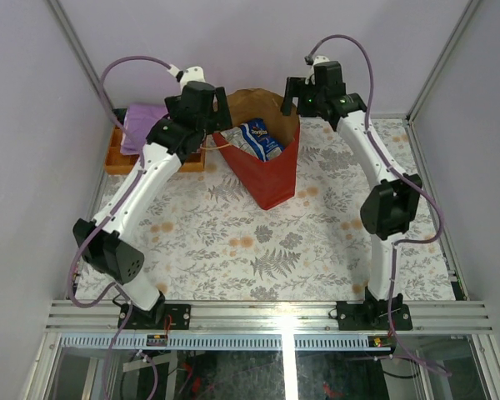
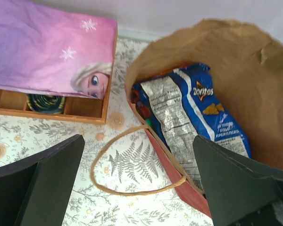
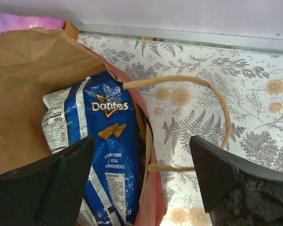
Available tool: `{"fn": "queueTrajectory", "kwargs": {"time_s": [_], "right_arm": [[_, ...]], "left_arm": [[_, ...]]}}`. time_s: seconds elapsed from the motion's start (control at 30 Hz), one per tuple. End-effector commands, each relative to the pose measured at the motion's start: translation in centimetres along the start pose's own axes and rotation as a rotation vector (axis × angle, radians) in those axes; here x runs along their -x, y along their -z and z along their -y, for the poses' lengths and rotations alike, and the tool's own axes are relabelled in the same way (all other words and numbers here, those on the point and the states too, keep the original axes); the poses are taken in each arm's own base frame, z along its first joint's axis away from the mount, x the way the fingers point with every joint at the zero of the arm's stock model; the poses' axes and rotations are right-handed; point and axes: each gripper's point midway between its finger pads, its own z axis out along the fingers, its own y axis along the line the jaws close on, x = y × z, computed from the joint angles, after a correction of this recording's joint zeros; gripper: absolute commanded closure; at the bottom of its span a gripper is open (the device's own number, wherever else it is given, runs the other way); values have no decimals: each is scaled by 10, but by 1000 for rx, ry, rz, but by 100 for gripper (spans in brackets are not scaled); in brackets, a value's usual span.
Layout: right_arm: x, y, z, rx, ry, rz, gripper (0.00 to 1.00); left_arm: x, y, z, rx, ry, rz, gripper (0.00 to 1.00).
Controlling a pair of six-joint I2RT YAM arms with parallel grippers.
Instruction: Take the snacks out of the paper bag
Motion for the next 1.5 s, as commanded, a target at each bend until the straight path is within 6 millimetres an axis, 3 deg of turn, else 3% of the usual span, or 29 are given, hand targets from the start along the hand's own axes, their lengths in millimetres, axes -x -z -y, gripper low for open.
{"fn": "queueTrajectory", "kwargs": {"time_s": [0.0,0.23,0.3,0.37,0.53,0.63,0.77,0.83,0.93,1.03,1.13,1.2,1.33,1.47], "right_arm": [[22,8,-10,51,87,10,11],[8,-5,5,38,88,-46,13],[4,-8,5,45,96,-56,18],[2,-9,4,58,105,-66,25],[-5,-12,-6,123,109,-87,32],[-7,-12,-12,158,117,-94,38],[-11,-12,-19,176,147,-99,38],[-11,-12,-23,174,167,-97,41],[-13,-14,-23,148,206,-100,49],[-14,-16,-22,101,257,-97,64],[-10,-12,-21,65,294,-79,87],[-2,-7,-18,43,308,-56,100],[20,10,-10,-21,353,20,100],[49,31,0,-95,417,104,100]], "left_arm": [[-12,-7,5,-6,-44,-64,0],[-34,-25,-16,67,-74,-120,0],[-37,-28,-21,82,-78,-128,1],[-40,-32,-22,82,-78,-139,5],[-54,-45,-12,34,-74,-191,25],[-60,-50,-7,16,-73,-209,29],[-64,-58,-4,14,-78,-219,31],[-67,-62,-3,12,-80,-230,39],[-72,-69,1,3,-86,-251,59],[-76,-73,4,0,-88,-269,81],[-78,-74,7,-10,-84,-283,100],[-77,-72,9,-17,-81,-280,100],[-71,-68,19,-38,-79,-260,100],[-70,-65,52,-98,-77,-238,100]]}}
